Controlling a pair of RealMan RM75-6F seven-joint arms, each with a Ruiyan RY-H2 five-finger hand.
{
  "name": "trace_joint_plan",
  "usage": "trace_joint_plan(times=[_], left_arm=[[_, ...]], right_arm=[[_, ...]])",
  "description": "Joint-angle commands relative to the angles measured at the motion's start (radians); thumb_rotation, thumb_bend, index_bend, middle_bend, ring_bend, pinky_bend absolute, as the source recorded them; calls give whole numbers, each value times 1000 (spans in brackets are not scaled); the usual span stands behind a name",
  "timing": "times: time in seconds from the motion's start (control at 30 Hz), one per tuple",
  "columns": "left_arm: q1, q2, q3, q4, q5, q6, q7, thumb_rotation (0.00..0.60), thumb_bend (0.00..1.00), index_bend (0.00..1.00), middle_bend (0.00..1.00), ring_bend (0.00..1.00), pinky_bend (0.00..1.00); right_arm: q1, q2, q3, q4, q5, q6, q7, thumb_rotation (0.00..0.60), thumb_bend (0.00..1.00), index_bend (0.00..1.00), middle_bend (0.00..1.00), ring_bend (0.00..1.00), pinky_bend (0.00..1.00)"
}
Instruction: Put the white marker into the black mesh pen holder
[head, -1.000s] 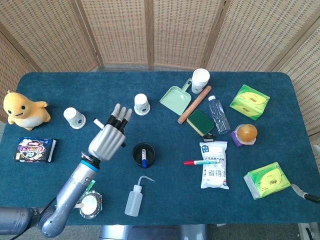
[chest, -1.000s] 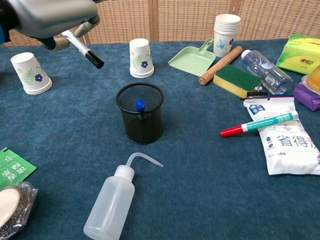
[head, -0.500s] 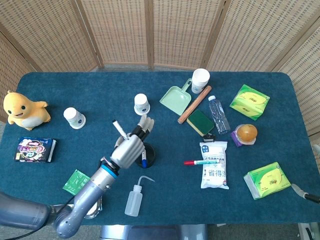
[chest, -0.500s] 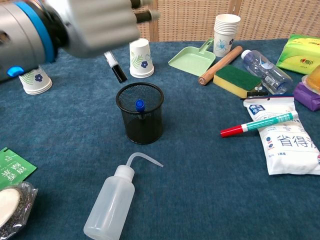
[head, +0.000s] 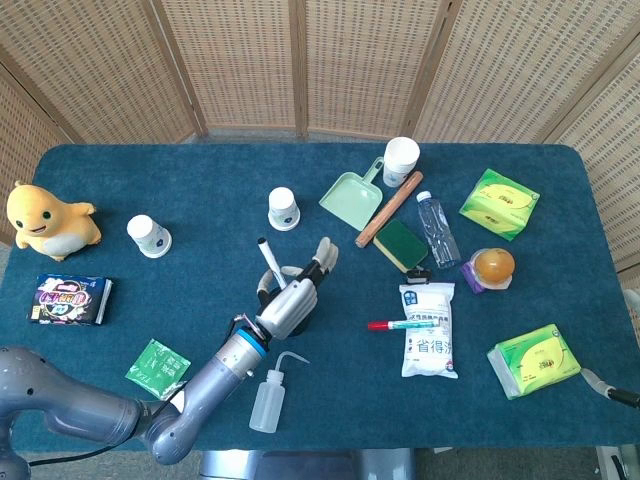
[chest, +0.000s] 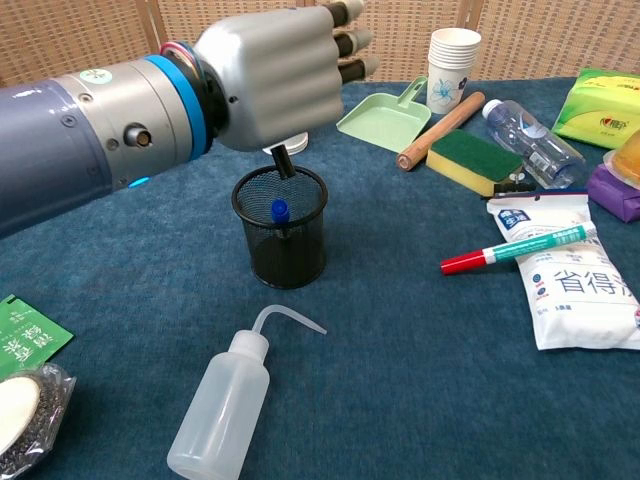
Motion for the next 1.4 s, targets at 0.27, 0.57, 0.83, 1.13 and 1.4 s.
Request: trace_joint_plan(times=[0.27,0.57,0.83,1.13,1.4], left_arm=[[-43,-30,54,7,-7,11,60,600,434,422,0,0,22],[-41,-22,70,0,8,48,17,600,427,121,0,0,80],[-5,24,44,-70,55,120,-100,600,422,99,0,0,111],[105,206,24,-178,97,184,-403,600,304,40,0,0,116],[314,384,83,-236,257,319,-834,600,279,31,0,0,76]], right_arm=[[-1,3,0,1,0,2,10,600,0,7,0,0,0],[1,2,0,1,-1,0,6,600,0,6,0,0,0],[1,1,-1,1,-1,1,2,600,0,7,0,0,0],[7,-7,-3,-5,-1,-10,-32,600,0,6,0,0,0],[16,-23,-2,-12,12,-23,-86,600,0,8,0,0,0]])
